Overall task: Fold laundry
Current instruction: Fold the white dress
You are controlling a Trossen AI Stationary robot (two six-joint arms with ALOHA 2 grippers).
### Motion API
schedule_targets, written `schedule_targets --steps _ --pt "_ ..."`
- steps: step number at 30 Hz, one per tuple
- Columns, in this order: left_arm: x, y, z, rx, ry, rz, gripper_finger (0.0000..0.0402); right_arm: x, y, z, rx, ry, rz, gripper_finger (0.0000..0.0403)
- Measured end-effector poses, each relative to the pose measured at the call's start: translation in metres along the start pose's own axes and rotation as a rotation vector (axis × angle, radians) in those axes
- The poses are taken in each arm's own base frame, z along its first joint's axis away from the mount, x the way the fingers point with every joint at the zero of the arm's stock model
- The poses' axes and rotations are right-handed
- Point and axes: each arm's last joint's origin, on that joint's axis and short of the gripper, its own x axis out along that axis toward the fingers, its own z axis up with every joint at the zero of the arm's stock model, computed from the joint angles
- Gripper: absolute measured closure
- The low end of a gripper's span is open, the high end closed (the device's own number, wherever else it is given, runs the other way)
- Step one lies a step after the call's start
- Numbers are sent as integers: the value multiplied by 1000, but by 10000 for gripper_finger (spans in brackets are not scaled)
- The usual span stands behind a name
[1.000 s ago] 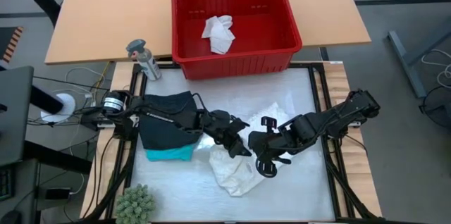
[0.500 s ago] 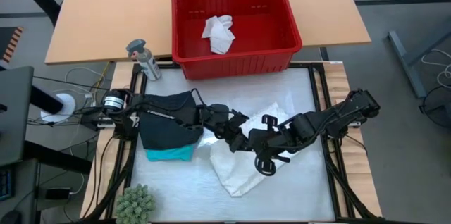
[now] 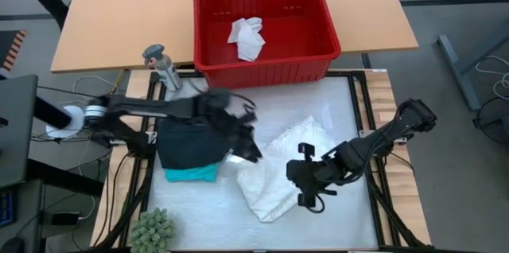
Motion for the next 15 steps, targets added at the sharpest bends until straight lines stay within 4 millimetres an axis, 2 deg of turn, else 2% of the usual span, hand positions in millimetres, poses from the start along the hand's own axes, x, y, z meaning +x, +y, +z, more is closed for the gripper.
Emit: schedule_targets --steps 3,6,9,12,15 --pt "-27 -43 -5 110 -112 51 188 24 -16 -5 55 -46 8 337" --pt "-48 -72 -17 173 -207 162 189 55 -35 -1 85 -59 43 337" --pt "-63 -89 -32 185 -250 277 189 81 -49 6 75 -73 33 337" --pt "-75 -99 -46 153 -269 378 189 94 -59 11 67 -73 23 337" --pt "-79 -104 -58 116 -264 446 189 110 -67 8 80 -1 53 337"
